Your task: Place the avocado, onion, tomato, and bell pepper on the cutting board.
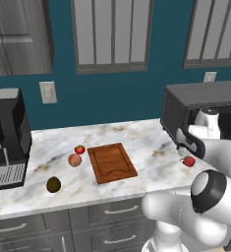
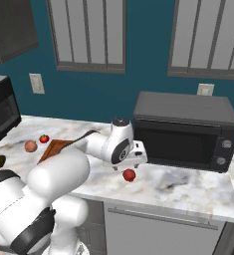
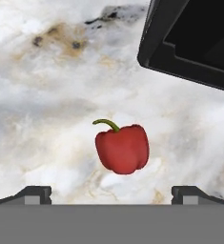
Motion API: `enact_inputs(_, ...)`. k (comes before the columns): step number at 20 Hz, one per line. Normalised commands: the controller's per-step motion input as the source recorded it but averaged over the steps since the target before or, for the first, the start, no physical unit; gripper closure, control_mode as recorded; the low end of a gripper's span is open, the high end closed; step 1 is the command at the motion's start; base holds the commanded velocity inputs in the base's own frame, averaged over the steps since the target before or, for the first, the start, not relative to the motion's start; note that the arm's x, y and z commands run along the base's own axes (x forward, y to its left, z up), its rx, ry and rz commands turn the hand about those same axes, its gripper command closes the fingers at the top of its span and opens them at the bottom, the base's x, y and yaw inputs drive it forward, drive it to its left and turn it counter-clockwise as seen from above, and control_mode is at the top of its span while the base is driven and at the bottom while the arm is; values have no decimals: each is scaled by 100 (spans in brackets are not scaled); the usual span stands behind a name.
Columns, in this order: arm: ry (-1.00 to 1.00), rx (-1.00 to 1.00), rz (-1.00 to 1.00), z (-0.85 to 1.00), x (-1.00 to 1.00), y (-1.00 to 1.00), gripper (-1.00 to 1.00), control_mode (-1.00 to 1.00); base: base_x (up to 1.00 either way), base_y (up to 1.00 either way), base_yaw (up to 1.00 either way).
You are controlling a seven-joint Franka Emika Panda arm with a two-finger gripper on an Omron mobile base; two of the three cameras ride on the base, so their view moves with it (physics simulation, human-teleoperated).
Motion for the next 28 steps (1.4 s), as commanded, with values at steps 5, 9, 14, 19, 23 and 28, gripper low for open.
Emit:
enact_inputs(5, 1, 0, 0, -18, 0, 0, -100, -100, 0, 0, 0)
enact_inputs(9, 2, 0, 0, -18, 4, 0, -100, -100, 0, 0, 0)
enact_inputs(14, 2, 0, 0, -14, 12, 0, -100, -100, 0, 0, 0)
enact_inputs(19, 0, 0, 0, -11, 12, -3, -100, -100, 0, 0, 0)
enact_inputs(23, 0, 0, 0, -13, 10, -5, -100, -100, 0, 0, 0)
enact_inputs(28, 2, 0, 0, -16, 8, -1, -100, -100, 0, 0, 0)
